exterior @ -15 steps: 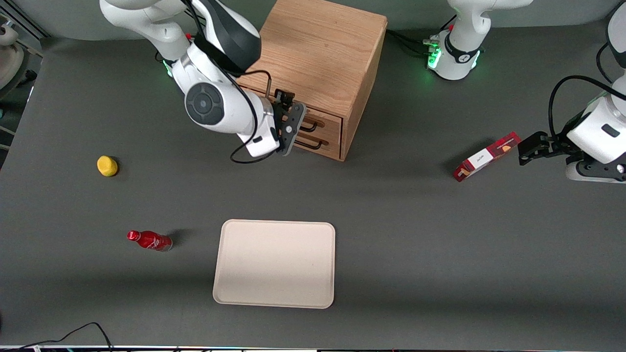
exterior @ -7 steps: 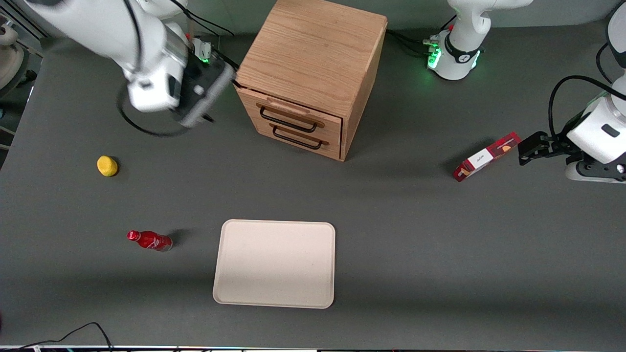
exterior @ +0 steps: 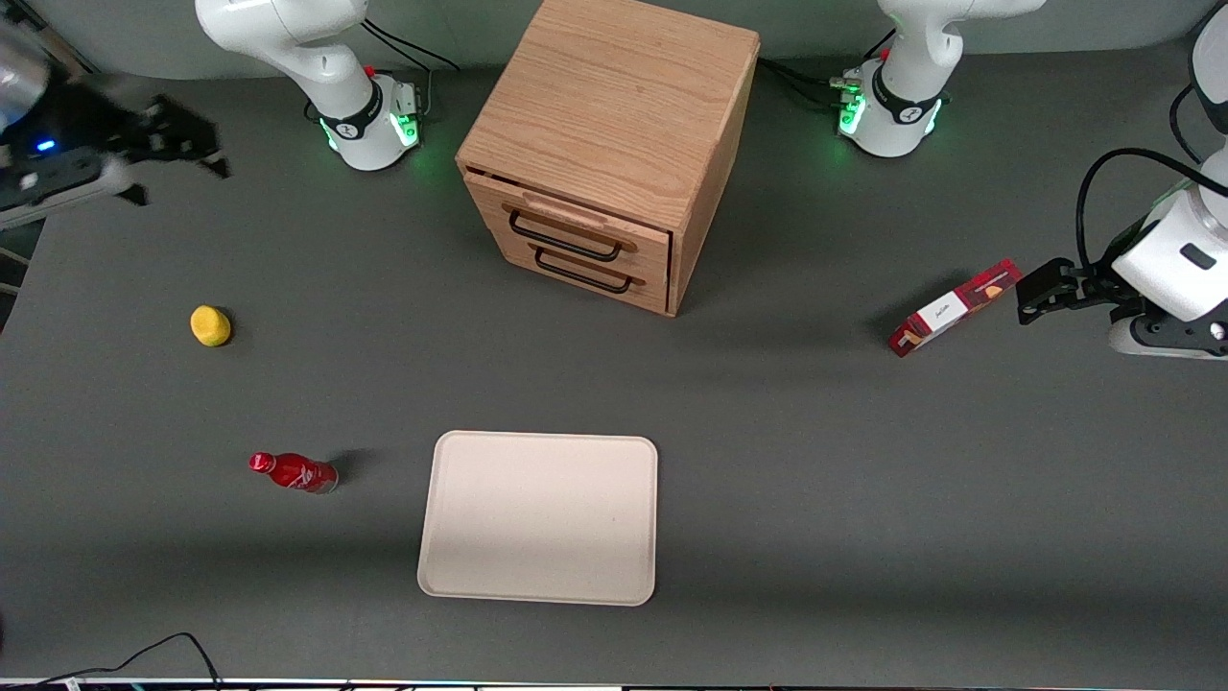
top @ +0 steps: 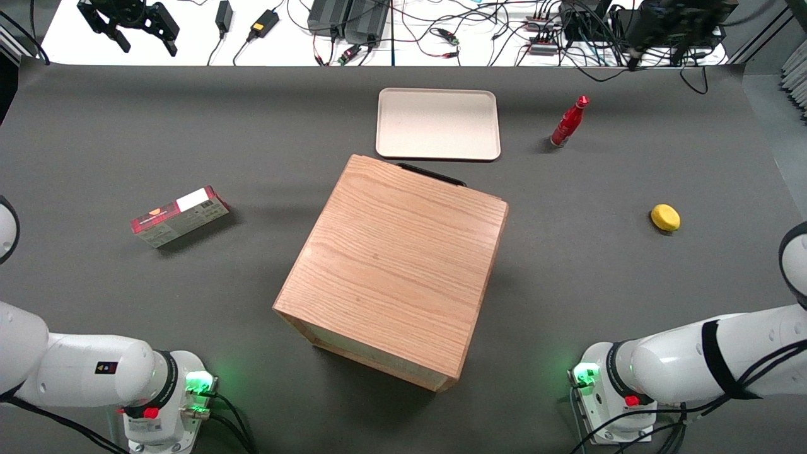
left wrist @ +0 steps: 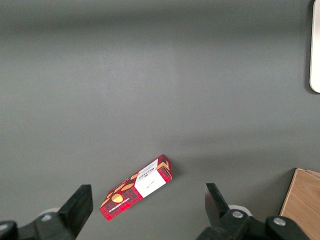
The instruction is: Close top drawer
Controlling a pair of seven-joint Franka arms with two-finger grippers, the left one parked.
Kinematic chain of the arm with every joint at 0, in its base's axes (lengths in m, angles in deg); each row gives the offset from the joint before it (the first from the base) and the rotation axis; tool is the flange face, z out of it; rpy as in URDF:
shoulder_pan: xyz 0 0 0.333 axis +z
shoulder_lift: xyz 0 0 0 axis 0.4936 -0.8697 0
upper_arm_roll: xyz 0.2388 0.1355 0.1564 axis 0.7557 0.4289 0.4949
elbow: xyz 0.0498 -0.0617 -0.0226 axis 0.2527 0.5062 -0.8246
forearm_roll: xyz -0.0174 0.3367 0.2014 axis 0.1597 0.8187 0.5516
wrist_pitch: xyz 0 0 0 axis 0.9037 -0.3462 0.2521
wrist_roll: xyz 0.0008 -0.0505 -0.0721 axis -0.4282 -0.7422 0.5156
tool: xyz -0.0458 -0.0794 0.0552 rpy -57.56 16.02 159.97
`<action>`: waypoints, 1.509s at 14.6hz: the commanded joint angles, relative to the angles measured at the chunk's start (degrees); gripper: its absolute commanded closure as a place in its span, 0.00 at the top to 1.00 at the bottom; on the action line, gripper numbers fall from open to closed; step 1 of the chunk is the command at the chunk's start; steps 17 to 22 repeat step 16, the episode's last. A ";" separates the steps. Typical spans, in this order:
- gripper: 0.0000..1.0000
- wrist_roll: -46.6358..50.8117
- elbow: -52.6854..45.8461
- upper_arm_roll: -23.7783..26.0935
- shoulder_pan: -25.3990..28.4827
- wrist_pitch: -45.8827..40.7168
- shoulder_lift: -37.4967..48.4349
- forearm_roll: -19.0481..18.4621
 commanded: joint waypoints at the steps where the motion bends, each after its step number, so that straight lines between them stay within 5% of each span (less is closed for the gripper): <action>1: 1.00 1.85 6.56 -3.74 0.94 3.97 2.40 -2.25; 4: 1.00 2.11 16.94 -4.55 0.94 13.47 7.77 -4.97; 8: 1.00 8.76 16.96 -5.43 1.11 13.84 7.61 -5.06; 22: 1.00 8.70 8.35 -5.78 1.12 13.49 -0.39 -4.45</action>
